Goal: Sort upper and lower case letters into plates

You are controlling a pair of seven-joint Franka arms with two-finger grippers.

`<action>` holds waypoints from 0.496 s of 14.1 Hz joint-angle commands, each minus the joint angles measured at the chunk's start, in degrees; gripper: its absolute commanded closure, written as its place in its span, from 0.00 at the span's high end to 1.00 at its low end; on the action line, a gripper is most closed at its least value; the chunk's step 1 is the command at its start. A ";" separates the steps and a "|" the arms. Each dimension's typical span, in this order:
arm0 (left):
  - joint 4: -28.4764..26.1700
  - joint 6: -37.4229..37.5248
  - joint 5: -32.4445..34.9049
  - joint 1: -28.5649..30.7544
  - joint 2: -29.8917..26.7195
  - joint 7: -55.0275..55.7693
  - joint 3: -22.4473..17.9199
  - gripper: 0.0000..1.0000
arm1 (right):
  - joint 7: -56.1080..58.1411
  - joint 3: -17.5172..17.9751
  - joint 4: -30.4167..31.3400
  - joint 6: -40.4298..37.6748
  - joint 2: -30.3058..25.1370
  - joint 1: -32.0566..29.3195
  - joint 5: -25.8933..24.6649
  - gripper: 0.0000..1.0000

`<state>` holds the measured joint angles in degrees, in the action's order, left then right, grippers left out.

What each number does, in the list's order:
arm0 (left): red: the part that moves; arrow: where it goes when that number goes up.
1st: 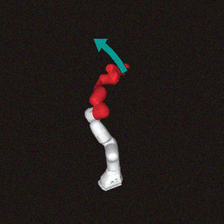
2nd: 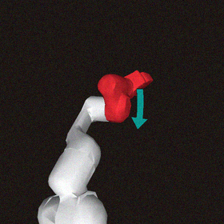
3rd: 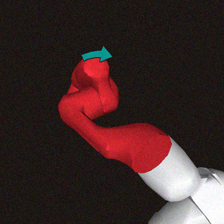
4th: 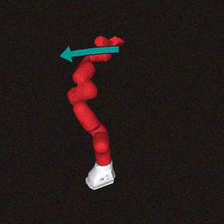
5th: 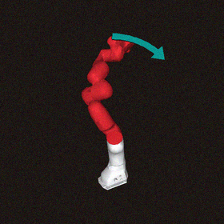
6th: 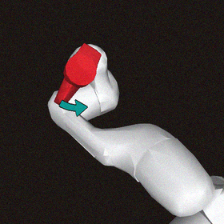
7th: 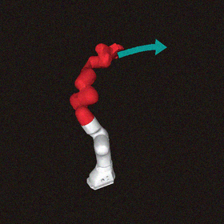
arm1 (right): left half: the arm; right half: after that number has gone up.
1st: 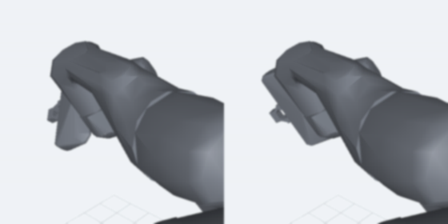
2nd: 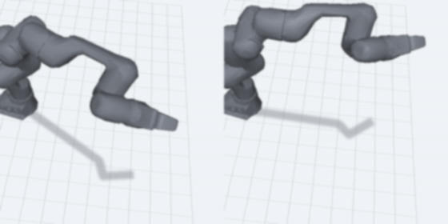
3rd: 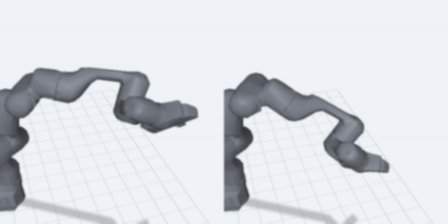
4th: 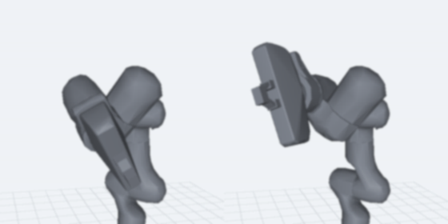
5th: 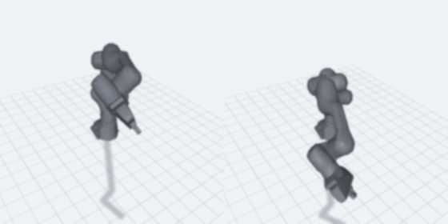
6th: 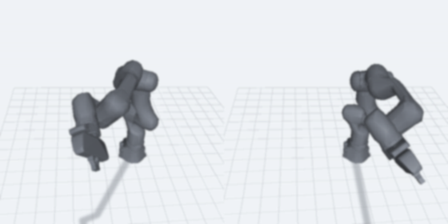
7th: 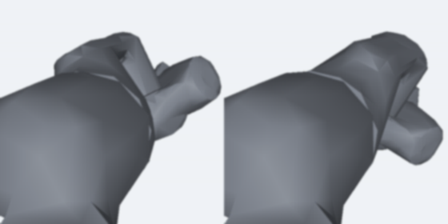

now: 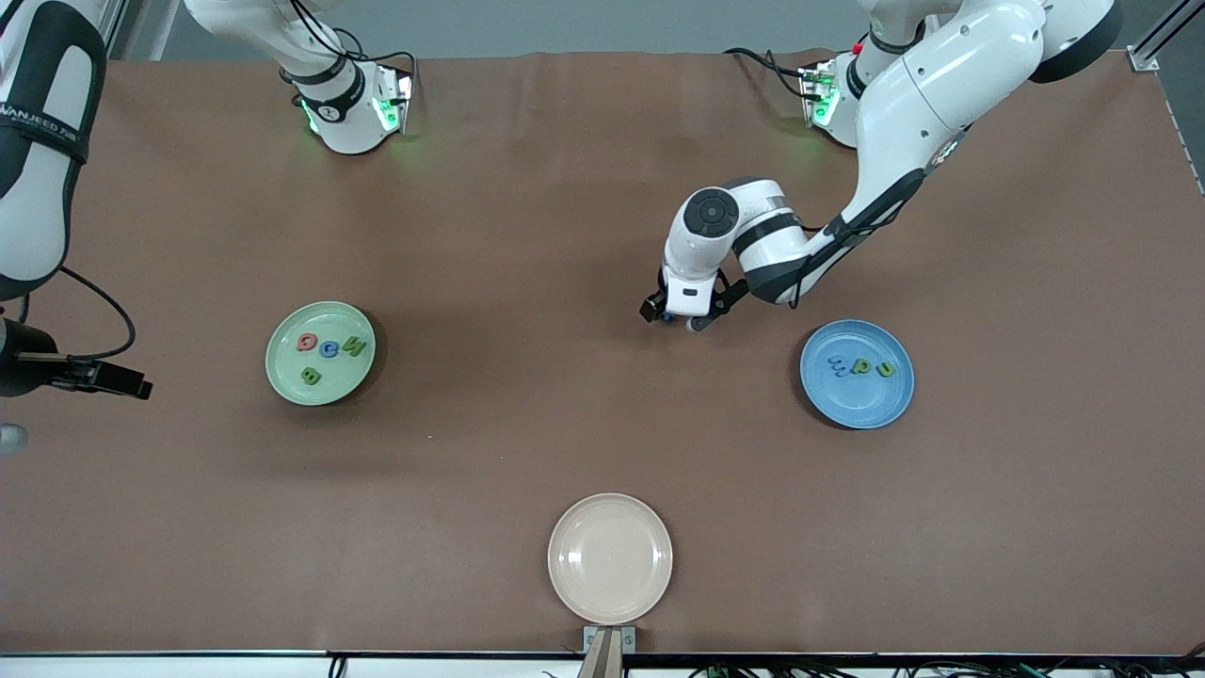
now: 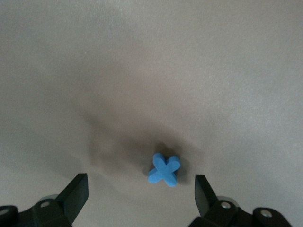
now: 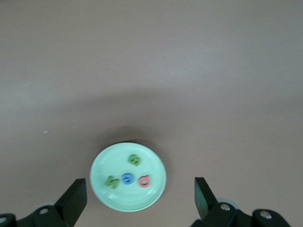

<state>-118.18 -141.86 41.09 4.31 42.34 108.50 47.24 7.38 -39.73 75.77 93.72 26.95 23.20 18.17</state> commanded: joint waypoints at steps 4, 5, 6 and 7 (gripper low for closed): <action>-0.47 -2.19 1.89 -0.44 -0.60 1.89 -0.57 0.86 | -1.57 0.27 -1.32 -6.71 -0.85 0.35 0.91 1.00; -0.47 -2.19 1.89 -0.53 -0.42 1.89 -0.57 0.83 | -1.23 0.36 -2.02 -6.88 -0.94 0.35 0.99 1.00; -0.38 -2.19 1.89 -0.70 -0.16 1.89 -0.57 0.80 | -0.79 0.45 -2.03 -6.80 -1.11 -0.17 1.17 1.00; -0.29 -2.19 1.89 -1.49 -0.16 1.89 -1.44 0.77 | -0.70 0.88 -2.03 -6.80 -1.81 -0.96 0.91 1.00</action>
<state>-118.24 -143.01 41.73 4.14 42.34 108.58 47.00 7.11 -39.68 73.91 87.83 26.92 23.39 18.87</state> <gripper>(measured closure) 0.176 0.000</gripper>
